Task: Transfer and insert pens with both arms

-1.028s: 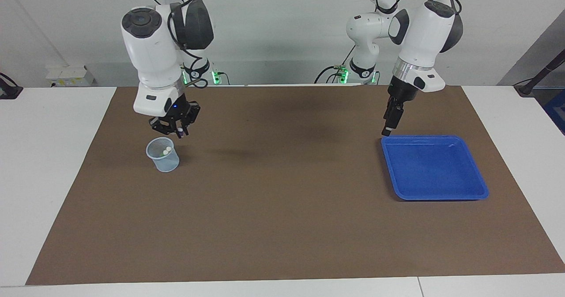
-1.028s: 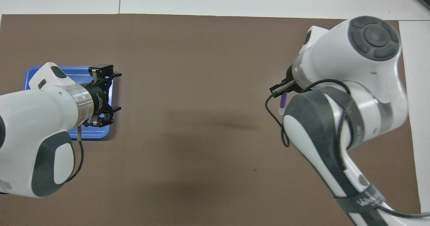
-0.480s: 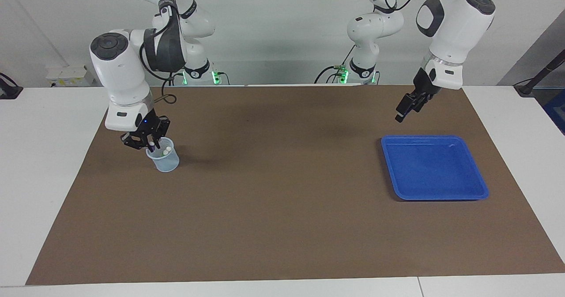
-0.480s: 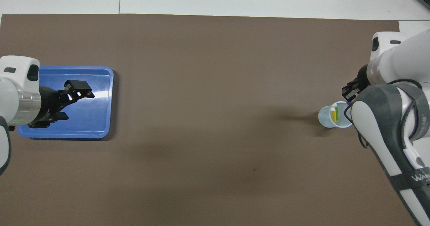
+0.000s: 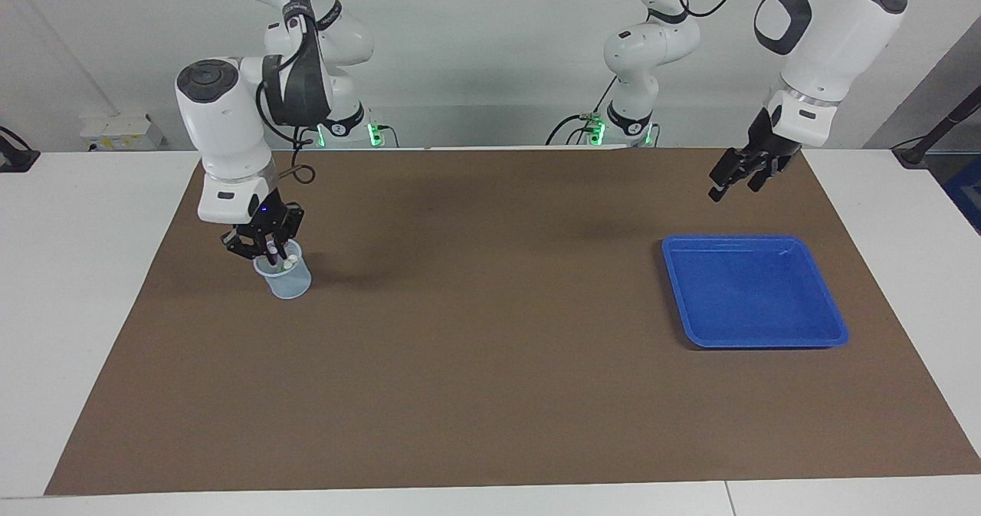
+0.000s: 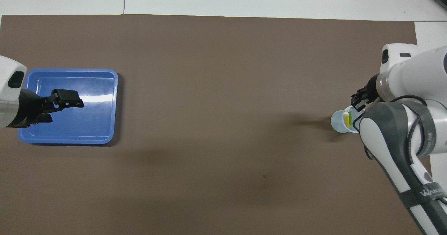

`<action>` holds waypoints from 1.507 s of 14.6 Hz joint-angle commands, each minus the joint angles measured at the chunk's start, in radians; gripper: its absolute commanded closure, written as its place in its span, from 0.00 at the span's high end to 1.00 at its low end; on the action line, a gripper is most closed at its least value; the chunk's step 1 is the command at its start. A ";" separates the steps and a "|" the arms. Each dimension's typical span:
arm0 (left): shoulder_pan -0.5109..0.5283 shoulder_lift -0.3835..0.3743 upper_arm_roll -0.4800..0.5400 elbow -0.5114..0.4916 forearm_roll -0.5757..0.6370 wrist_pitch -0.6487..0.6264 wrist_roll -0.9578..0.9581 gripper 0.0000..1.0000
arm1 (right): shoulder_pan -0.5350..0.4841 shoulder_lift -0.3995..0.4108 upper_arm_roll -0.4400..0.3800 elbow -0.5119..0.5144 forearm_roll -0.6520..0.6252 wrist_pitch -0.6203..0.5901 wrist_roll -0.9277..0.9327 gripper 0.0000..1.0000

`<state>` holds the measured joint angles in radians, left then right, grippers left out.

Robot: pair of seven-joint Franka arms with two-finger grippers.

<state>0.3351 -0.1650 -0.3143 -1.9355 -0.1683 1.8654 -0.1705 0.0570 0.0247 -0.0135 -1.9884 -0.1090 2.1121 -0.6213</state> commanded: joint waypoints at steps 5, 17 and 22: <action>0.010 0.036 0.006 0.087 0.061 -0.061 0.108 1.00 | -0.026 -0.043 0.010 -0.026 -0.017 0.000 -0.002 1.00; -0.090 0.119 0.009 0.245 0.085 -0.156 0.092 1.00 | -0.034 -0.182 0.018 0.266 0.139 -0.601 0.355 1.00; -0.186 0.160 0.082 0.339 0.200 -0.227 0.094 1.00 | -0.036 -0.212 0.053 0.254 0.166 -0.621 0.584 1.00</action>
<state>0.2165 -0.0338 -0.2939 -1.6465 -0.0063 1.6748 -0.0755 0.0339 -0.1818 0.0349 -1.7183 0.0393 1.4739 -0.0735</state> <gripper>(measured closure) 0.000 0.000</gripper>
